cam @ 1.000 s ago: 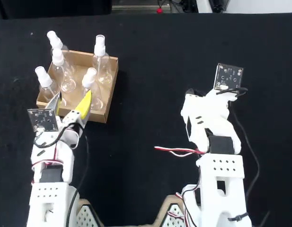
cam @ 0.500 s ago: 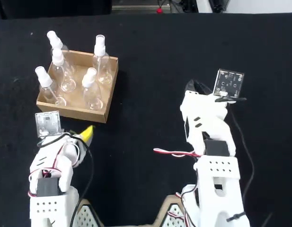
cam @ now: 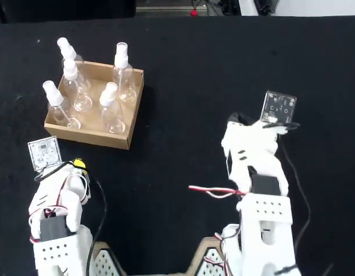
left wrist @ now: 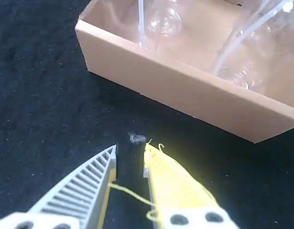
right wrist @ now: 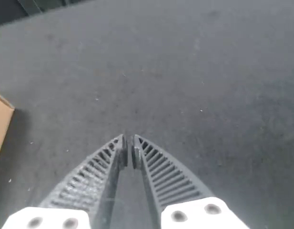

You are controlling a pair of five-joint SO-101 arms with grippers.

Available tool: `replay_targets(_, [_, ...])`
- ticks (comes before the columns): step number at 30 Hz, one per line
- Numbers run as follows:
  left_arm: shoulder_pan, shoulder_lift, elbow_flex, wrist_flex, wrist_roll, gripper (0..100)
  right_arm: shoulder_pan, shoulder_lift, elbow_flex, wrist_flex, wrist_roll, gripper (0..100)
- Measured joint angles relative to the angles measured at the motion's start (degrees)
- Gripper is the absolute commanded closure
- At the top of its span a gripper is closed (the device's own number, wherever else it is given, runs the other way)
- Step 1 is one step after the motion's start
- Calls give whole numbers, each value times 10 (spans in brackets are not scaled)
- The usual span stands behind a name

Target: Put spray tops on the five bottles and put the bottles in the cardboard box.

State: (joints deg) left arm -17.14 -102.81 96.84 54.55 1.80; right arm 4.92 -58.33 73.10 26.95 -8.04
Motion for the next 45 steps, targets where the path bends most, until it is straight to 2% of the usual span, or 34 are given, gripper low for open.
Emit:
replay_targets(6, [-3,0,0,0,-2,905,4,-122,34,85,2,973])
replay_targets(12, [-2,0,0,0,-1,905,4,-290,116,181,94,973])
replay_targets(17, [-2,0,0,0,-1,905,4,-434,206,207,120,973])
replay_targets(26, [-4,0,0,0,-1,905,4,-446,236,258,127,973])
replay_targets(35, [-4,0,0,0,-1,905,4,-446,236,450,128,976])
replay_targets(45, [-4,0,0,0,-1,905,4,-447,236,461,128,988])
